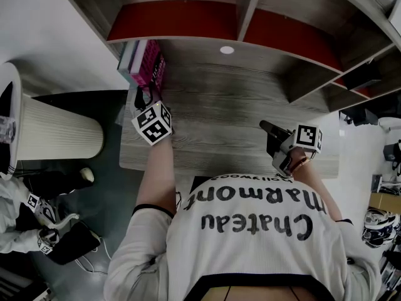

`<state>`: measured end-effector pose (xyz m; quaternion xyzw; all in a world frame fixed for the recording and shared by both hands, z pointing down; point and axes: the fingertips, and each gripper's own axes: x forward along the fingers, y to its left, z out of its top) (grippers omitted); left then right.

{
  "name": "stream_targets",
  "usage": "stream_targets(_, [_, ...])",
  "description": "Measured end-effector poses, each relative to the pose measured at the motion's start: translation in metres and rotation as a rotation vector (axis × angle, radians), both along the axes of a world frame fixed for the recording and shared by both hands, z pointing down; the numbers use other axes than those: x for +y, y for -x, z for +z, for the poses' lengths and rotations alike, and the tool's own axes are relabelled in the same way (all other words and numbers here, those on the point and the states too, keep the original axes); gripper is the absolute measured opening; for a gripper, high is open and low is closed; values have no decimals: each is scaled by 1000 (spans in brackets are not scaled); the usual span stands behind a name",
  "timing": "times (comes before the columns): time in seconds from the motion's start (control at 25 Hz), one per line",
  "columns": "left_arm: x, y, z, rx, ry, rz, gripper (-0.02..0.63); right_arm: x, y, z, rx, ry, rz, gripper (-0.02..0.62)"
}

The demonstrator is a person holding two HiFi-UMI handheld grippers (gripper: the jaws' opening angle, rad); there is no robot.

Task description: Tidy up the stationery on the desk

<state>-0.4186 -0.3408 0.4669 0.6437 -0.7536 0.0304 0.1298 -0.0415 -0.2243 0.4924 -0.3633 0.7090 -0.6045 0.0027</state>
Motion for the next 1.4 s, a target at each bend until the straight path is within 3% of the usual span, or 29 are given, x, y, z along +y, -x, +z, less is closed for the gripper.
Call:
stream_targets(0.4, [8,-1,5,77,22,19,173,3,0,3,9,-3,-3,14])
stream_targets(0.68, [36,-24,5,153,59,80,171,14,13,10,20,23,-29,14])
stream_targets(0.84, [56,-37,3,168,85,108,123,18,31,15,10,35,-80,14])
stream_targets(1.12, [114,-70,2,222,129,140,105,28,61,10,-36,17,-201,14])
stream_targets(1.4, [181,-84,-12,259,120,44,58,48,79,-1,-90,5,-327,14])
